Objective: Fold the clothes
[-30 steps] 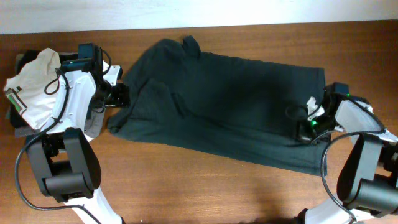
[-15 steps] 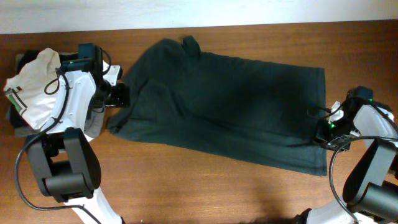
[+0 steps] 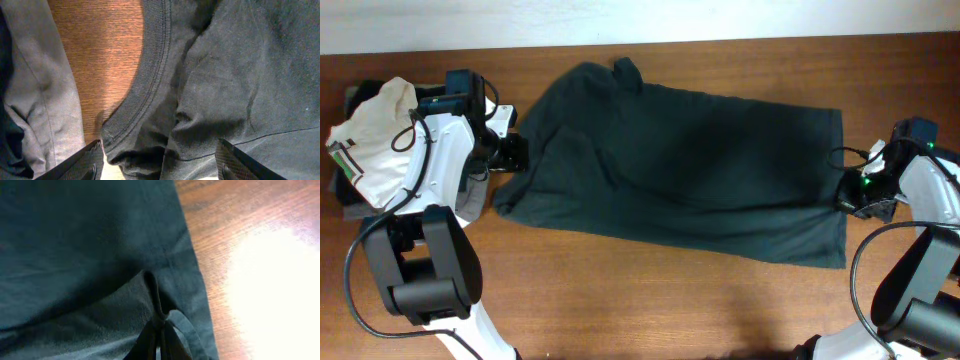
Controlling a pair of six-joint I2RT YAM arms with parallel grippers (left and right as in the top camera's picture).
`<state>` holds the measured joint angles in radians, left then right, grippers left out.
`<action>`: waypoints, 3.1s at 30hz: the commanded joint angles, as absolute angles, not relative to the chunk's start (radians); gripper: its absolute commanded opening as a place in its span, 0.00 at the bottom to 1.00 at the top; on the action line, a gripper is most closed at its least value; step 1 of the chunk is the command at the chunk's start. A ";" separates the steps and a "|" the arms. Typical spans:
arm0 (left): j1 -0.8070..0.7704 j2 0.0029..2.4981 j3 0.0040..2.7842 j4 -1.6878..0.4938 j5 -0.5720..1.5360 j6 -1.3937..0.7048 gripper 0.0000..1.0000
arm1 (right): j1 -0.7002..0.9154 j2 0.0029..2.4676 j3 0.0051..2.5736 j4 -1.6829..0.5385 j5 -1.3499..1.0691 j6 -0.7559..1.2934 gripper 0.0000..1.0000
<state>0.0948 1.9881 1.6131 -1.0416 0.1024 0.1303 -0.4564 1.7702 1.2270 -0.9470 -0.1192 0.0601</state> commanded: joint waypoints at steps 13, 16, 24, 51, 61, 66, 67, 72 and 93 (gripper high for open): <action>-0.175 2.072 1.624 -0.822 0.299 0.418 0.92 | -0.510 1.808 1.234 -0.936 -0.255 -0.010 0.47; -0.199 2.165 1.624 -0.815 0.298 0.405 0.84 | -0.510 1.808 1.234 -0.947 -0.255 -0.011 0.46; -0.198 2.199 1.740 -0.926 0.287 0.364 0.00 | -0.511 1.808 1.234 -0.946 -0.241 -0.011 0.46; -0.088 2.199 2.239 -1.386 0.226 0.273 0.76 | -0.589 1.676 1.535 -1.122 -0.445 0.102 0.52; -0.019 2.201 2.041 -1.600 0.246 0.098 0.28 | -0.521 1.662 0.986 -1.035 -0.258 0.271 0.06; -0.018 2.201 1.662 -1.320 0.217 0.071 0.01 | -0.525 1.663 0.770 -0.735 -0.253 0.432 0.06; -0.014 2.201 1.542 -1.187 0.211 0.052 0.01 | -0.525 1.663 0.692 -0.647 -0.233 0.482 0.04; 0.068 2.201 1.380 -1.218 0.027 -0.080 0.01 | -0.632 1.655 0.720 -0.858 0.013 0.533 0.04; -0.207 2.463 2.358 -0.858 0.371 0.242 0.66 | -0.555 1.511 1.290 -0.974 -0.691 0.082 0.55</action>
